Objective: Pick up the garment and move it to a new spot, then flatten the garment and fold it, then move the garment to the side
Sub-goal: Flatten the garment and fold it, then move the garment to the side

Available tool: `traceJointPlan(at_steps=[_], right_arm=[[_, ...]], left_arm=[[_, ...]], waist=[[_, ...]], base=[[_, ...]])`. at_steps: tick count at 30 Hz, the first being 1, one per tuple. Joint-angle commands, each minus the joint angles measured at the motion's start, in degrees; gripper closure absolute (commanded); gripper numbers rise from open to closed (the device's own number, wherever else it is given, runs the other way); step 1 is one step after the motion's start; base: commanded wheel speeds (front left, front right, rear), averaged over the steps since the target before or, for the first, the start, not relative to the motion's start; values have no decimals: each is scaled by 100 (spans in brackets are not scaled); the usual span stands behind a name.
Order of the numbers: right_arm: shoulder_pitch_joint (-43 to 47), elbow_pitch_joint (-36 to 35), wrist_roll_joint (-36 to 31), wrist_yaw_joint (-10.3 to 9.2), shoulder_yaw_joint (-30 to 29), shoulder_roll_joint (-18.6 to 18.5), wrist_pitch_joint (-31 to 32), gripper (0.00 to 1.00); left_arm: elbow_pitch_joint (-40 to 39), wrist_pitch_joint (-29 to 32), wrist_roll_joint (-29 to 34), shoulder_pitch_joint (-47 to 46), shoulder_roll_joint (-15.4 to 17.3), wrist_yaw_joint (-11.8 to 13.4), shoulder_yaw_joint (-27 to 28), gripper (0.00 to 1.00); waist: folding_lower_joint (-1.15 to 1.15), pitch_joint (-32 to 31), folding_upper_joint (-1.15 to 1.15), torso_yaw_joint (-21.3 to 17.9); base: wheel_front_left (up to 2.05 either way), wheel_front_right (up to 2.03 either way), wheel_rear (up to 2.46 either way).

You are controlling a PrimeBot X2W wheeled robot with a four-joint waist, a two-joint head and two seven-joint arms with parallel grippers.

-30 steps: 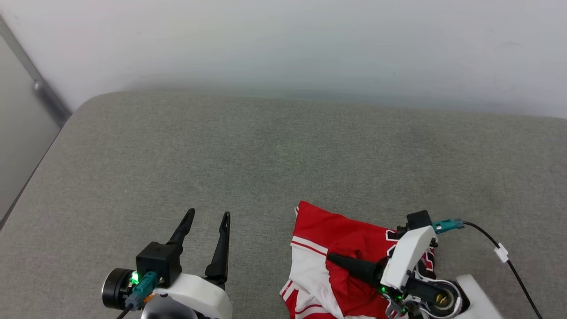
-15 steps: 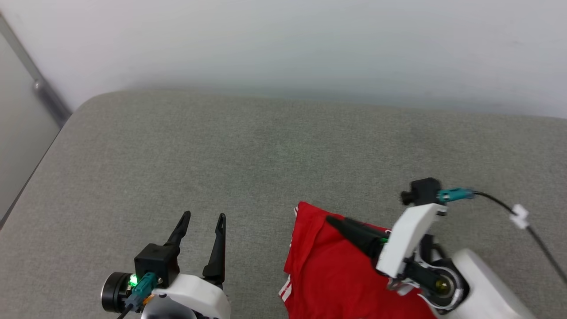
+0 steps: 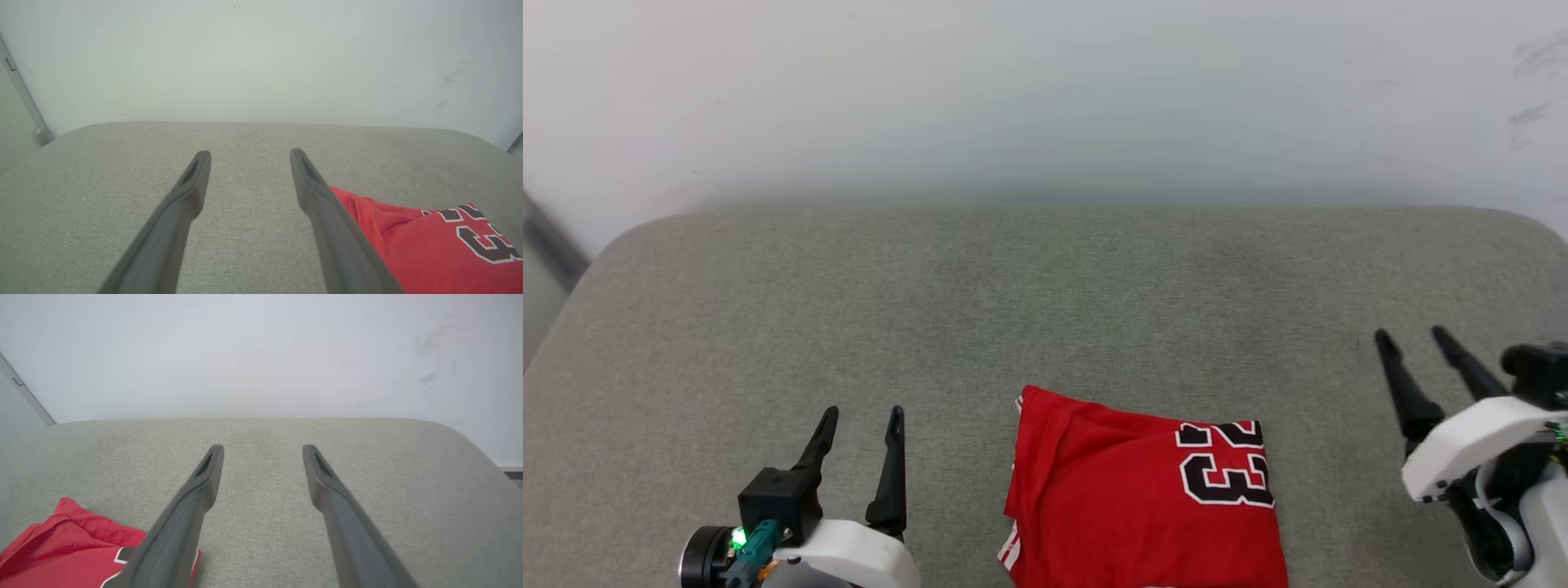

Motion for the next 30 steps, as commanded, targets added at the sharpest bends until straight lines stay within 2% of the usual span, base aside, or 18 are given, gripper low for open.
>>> traceJointPlan(at_steps=[1,4,9,16,21,30], right_arm=[[136,-149,-136,-1,-123,66,-75,0],[456,-776,-582,-2,-541,227,-202,0],[1173,-1891,-1159,-2,-941,580,-41,0],[2113,-3024,-1497,-2,-1258,1118,406,0],[2447,-3409,-1568,-2,-1395,1322,630,0],[2538,-3590,-1568,-2,-1446,1426,746,0]], left_arm=[[13,-26,-17,81,35,31,38,0],[2,-78,-10,85,64,48,90,0],[-5,-155,83,88,87,108,150,0],[-28,-204,161,199,128,133,152,0],[16,-211,176,216,135,138,118,0],[86,-217,112,262,117,115,113,0]], waist=[[0,-20,0,-71],[0,-19,0,-151],[0,-34,0,-175],[0,-93,0,-180],[0,-110,0,-217],[0,-141,0,-274]], base=[[0,0,0],[0,0,0],[0,0,0],[0,0,0],[0,0,0],[0,0,0]])
